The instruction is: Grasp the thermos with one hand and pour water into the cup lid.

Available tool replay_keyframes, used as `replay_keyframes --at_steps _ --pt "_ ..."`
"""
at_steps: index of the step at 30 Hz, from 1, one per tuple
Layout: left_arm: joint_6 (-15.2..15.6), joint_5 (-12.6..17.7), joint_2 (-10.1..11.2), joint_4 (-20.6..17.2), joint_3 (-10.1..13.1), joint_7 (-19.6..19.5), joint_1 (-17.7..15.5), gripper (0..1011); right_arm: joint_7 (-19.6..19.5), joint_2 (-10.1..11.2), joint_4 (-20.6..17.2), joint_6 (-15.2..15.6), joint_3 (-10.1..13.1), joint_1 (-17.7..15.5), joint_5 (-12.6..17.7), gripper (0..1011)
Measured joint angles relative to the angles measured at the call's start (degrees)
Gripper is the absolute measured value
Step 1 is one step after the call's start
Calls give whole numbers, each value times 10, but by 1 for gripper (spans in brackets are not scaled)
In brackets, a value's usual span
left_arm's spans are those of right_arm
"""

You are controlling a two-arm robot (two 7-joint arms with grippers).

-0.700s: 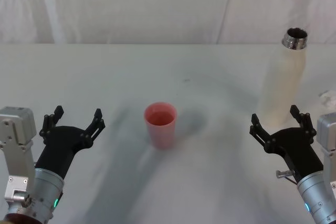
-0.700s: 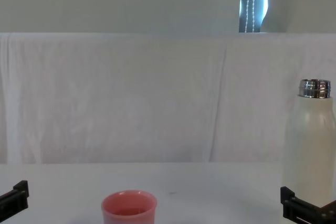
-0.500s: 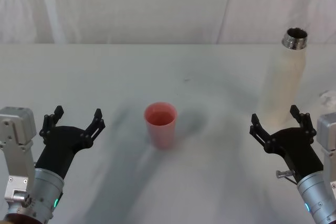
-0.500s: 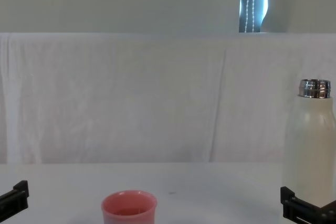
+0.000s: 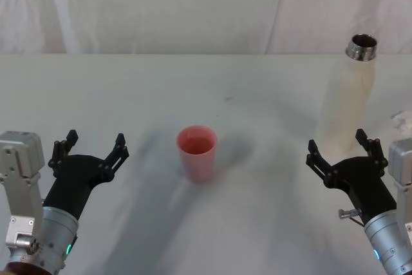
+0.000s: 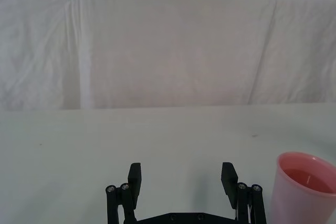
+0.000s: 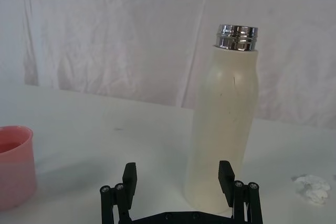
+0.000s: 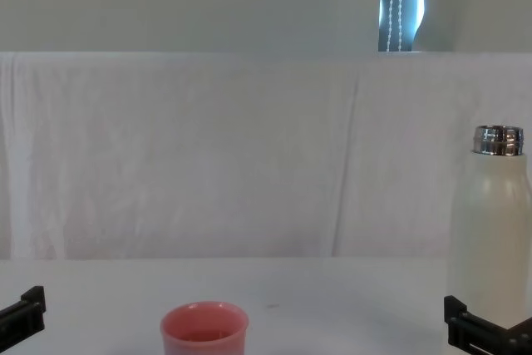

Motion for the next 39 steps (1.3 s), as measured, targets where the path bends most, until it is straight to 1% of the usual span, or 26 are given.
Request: replay_keyframes --at_steps 20,24,27,30,34,36,39 --pt "0 0 0 0 0 0 0 1001 1 0 0 0 1 0 0 1003" --pt "0 0 0 0 0 0 0 1001 12 -10 11 -2 17 4 16 1003" --pt "0 0 0 0 0 0 0 1001 26 -21 29 -7 32 15 35 1003" --pt "0 0 0 0 0 0 0 1001 35 -28 40 -9 42 25 44 1003" --pt "0 0 0 0 0 0 0 1001 42 -34 52 -11 50 36 49 1003" --pt "0 0 0 0 0 0 0 1001 47 -40 62 -14 57 46 51 1003" --pt "0 0 0 0 0 0 0 1001 51 -44 71 -15 61 54 51 1003"
